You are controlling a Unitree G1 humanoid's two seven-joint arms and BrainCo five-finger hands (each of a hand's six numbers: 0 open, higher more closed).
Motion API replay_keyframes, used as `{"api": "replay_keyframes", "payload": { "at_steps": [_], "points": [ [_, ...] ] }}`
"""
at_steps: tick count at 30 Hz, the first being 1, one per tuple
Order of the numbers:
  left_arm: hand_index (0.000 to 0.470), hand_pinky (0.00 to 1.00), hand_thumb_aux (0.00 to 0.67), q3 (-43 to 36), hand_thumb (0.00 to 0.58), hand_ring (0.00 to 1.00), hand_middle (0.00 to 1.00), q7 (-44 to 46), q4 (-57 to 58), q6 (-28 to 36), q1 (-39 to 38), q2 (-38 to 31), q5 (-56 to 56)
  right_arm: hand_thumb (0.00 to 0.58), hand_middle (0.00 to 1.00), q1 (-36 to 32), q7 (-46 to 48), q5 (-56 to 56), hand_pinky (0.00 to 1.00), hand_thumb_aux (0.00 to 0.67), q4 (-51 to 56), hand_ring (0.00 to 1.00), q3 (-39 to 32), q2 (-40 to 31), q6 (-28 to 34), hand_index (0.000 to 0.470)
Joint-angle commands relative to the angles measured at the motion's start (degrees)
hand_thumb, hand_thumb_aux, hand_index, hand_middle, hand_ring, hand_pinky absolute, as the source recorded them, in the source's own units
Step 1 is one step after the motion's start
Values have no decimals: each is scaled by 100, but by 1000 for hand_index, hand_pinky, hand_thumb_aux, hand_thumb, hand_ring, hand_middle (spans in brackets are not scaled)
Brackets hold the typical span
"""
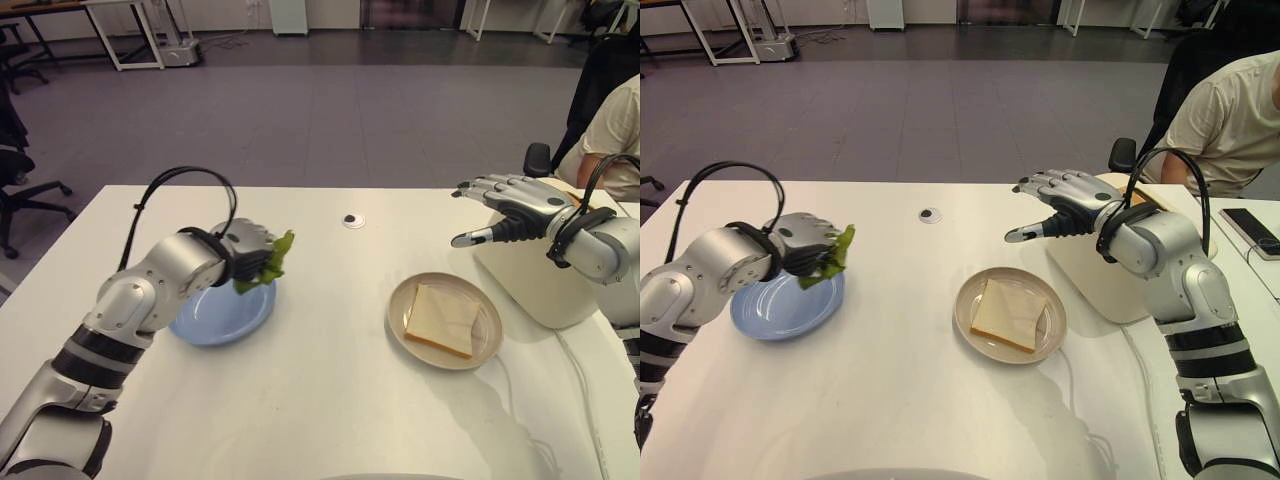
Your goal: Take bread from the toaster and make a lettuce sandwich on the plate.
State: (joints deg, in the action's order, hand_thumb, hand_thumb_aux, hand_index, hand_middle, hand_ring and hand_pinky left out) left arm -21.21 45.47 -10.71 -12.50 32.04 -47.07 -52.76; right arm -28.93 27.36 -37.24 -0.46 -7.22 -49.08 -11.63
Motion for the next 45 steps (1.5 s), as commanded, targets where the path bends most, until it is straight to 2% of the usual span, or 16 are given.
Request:
{"api": "replay_keyframes", "payload": {
  "at_steps": [1,8,16,21,23,24,26,29,32,37,38,39,43,44,45],
  "points": [
    [470,0,670,-832,580,0,0,213,-18,-164,439,1052,-135,0,0,97,-94,-145,0,0,-74,0,127,-99,154,0],
    [470,0,670,-1927,580,0,0,-375,1640,-345,1499,2945,-644,0,0,-164,-336,-263,0,0,235,0,392,-340,389,0],
    [470,0,670,-2384,580,0,0,-1018,2893,-395,2196,3948,-840,0,0,-105,-469,-227,0,0,317,0,451,-440,444,0],
    [470,0,670,-2641,580,0,0,-1136,3220,-443,2248,4169,-880,0,0,-10,-432,-180,0,0,208,0,447,-415,501,0],
    [382,0,544,-2699,559,0,0,-1184,3337,-452,2223,4212,-848,0,0,1,-427,-171,0,0,189,0,436,-402,514,0],
    [387,0,552,-2713,562,0,0,-1197,3366,-450,2214,4219,-839,0,0,-1,-429,-171,0,0,193,0,425,-396,514,0],
    [358,0,510,-2736,547,0,0,-1185,3405,-449,2214,4219,-844,0,0,-3,-425,-167,0,0,204,0,409,-389,509,0],
    [356,0,507,-2777,546,0,0,-1124,3458,-436,2234,4213,-830,0,0,-5,-413,-159,0,0,219,0,388,-379,497,0],
    [374,0,533,-2780,556,0,0,-1090,3508,-406,2265,4201,-817,0,0,-40,-409,-155,0,0,265,0,355,-366,466,0],
    [359,0,512,-2594,548,0,0,-1152,3385,-318,2351,4129,-747,0,0,-76,-424,-182,0,0,305,0,304,-358,456,0],
    [335,0,478,-2468,532,0,0,-1199,3326,-279,2389,4099,-671,0,0,-85,-447,-201,0,0,326,0,310,-383,457,0],
    [284,0,405,-2319,489,0,0,-1267,3285,-234,2452,4045,-603,0,0,-118,-473,-223,0,0,375,0,310,-409,446,0],
    [304,0,434,-1890,508,0,0,-1428,3392,-252,2543,3821,-253,0,0,-104,-530,-231,0,0,415,0,330,-427,436,0],
    [295,0,420,-1811,500,0,0,-1365,3416,-286,2469,3837,-35,0,0,-86,-539,-233,0,0,407,0,331,-418,442,0],
    [243,0,347,-1802,445,0,0,-1329,3415,-311,2427,3823,40,0,0,-76,-544,-235,0,0,405,0,327,-411,447,0]
  ]
}}
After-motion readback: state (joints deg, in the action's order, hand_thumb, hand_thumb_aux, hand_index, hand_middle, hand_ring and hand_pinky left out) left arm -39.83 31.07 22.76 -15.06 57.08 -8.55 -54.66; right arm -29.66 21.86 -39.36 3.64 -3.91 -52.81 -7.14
